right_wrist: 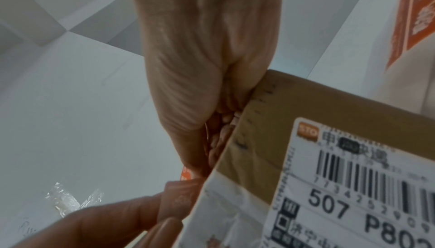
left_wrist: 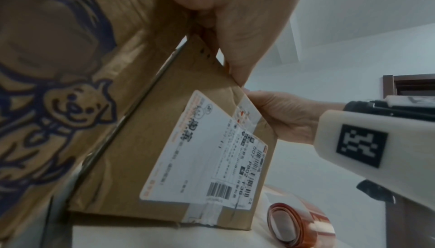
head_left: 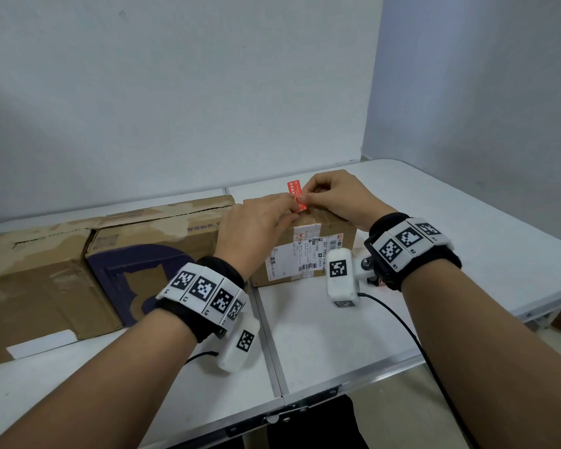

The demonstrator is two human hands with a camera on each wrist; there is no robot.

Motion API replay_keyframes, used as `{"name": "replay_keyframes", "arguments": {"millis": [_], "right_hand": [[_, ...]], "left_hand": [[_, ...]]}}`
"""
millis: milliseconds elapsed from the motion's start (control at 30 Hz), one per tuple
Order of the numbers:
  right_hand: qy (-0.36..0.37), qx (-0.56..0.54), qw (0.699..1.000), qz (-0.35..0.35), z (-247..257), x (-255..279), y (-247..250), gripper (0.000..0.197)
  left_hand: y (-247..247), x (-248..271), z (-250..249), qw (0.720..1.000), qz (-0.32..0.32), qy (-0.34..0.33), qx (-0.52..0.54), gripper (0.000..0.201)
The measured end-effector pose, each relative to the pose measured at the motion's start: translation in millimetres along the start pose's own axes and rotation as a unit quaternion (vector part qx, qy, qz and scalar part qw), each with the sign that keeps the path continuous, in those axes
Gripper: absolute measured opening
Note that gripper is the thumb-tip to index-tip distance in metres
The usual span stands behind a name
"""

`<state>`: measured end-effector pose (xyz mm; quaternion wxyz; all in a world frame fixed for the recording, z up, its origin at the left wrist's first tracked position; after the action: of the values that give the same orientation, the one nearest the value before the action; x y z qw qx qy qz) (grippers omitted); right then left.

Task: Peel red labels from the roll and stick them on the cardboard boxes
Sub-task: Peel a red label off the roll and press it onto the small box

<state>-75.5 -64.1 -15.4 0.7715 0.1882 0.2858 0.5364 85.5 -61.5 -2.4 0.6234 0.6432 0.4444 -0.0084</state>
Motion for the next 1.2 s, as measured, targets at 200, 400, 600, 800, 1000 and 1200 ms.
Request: {"name": "replay_keyframes", "arguments": {"millis": [200,400,600,800,1000,1200], "right_hand": [[0.018,0.037,0.999,0.007,4,1,0,0.014],[0.028,0.079,0.996,0.012,8,1,-2,0.012],[0.032,0.111,0.993,0.018,12,2,-4,0.013],[0.039,0.154,0.987,0.013,15,4,-7,0.014],[0.019,0.176,0.984,0.004,12,0,-3,0.047],[-0.009,0.169,0.985,0.030,8,-5,-11,0.053]], "left_hand": [[-4,-1,5,1.000,0.007,-0.010,0.023,0.021],[-5,-3,4,0.999,0.015,-0.029,0.022,0.024],[-8,-4,9,0.999,0.045,-0.023,-0.009,0.029],[-3,-2,3,0.997,0.071,-0.019,-0.020,0.028],[0,-1,1,0.996,0.082,-0.026,-0.019,0.027],[-1,-1,9,0.995,0.095,-0.015,-0.007,0.028]]}}
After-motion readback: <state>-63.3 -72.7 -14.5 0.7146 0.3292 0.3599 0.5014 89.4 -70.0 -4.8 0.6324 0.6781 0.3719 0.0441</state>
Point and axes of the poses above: each hand's wrist, its own x-axis away from the middle knuckle, its own y-axis out of the back of the hand, z = x × y, the point moved 7 cm from there along -x, towards the middle knuckle, and after that the axes turned 8 degrees about x, right-handed, at the moved point
